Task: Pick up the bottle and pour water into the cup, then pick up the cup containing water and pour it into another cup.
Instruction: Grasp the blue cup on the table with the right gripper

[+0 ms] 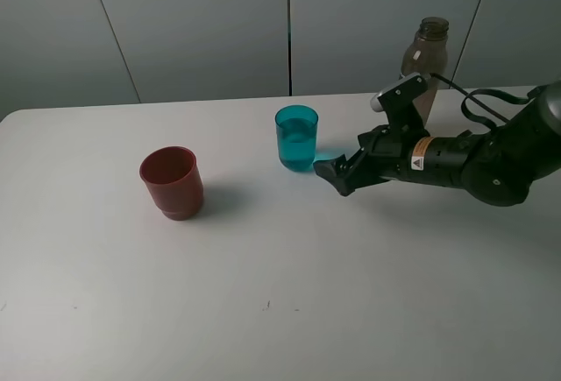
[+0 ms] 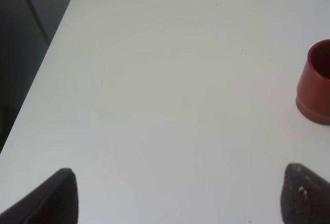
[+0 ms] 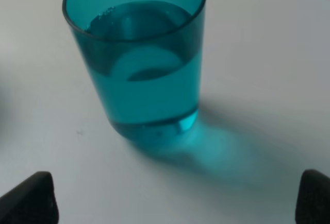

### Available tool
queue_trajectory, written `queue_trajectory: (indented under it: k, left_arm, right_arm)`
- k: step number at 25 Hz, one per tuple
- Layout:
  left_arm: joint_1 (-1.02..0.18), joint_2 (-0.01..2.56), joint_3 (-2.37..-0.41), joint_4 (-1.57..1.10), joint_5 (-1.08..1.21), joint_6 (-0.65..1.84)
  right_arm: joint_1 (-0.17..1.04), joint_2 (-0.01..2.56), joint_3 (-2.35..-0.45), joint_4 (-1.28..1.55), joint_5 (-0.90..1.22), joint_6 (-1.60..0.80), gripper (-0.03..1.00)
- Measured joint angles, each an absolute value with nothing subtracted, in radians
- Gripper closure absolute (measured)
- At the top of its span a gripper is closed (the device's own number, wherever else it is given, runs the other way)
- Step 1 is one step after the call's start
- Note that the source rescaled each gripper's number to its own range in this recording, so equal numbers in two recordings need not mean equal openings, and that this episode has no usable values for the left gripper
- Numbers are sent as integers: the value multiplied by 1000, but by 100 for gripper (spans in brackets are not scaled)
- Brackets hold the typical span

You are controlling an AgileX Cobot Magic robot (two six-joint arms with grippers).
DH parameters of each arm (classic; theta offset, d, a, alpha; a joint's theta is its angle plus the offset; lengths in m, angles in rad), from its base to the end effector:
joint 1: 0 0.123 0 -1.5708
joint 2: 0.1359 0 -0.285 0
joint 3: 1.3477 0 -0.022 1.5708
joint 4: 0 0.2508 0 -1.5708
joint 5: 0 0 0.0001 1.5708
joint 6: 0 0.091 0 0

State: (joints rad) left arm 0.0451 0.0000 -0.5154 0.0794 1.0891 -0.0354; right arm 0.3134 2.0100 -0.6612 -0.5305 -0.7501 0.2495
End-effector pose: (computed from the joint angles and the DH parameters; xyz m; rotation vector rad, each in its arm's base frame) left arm -0.0082 0.0060 0.2795 -0.0885 2.0543 0.1012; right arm 0.2981 0.1296 0.0827 -0.6972 2.0357 0.4705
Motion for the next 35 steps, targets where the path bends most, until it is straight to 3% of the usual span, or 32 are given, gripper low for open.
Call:
queue_trajectory:
  k: [10,35]
  left_arm:
    - [45,0,-515,79,1089,-35]
    - [45,0,-515,79,1089,-35]
  right_arm:
    - [416,2135,-784,-398,-732,191,-3]
    - [429,2189,-878,-350,-727,141,-3]
